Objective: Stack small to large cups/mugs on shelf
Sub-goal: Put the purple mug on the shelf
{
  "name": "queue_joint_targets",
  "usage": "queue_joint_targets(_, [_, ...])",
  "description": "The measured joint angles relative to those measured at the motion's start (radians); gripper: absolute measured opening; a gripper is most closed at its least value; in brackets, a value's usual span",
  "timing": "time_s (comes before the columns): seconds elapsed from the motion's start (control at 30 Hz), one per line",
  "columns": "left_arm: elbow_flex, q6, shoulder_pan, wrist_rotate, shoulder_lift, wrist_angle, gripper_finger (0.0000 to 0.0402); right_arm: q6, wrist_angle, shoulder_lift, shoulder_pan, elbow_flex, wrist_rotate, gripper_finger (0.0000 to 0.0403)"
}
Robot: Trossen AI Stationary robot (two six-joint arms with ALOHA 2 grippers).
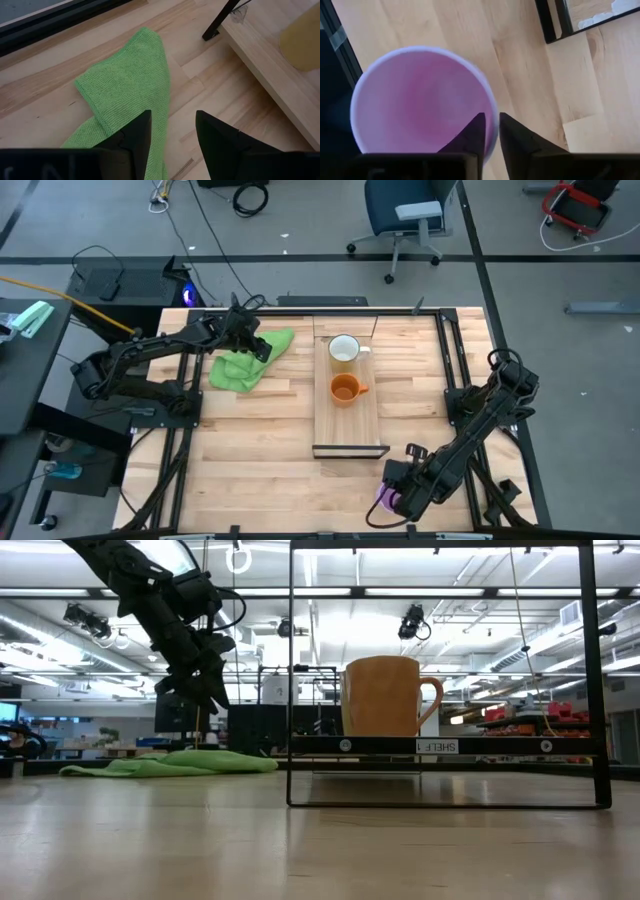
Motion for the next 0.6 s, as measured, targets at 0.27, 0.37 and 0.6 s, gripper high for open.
queue_joint_targets(0.27, [0.000, 0.001, 0.000, 0.000, 0.000, 0.000, 0.0162, -0.027, -0.001, -0.001, -0.004, 0.000, 0.001, 0.0009])
queue_joint_targets(0.37, [0.000, 0.001, 0.000, 0.000, 0.000, 0.000, 0.0162, -0.033, -0.003, -0.001, -0.004, 0.003, -0.001, 0.0011])
queue_joint_targets(0.6, [0.000, 0.002, 0.000, 0.000, 0.000, 0.001, 0.0162, -0.083, -0.089, -0.017, -0.001, 0.118, -0.010, 0.0006])
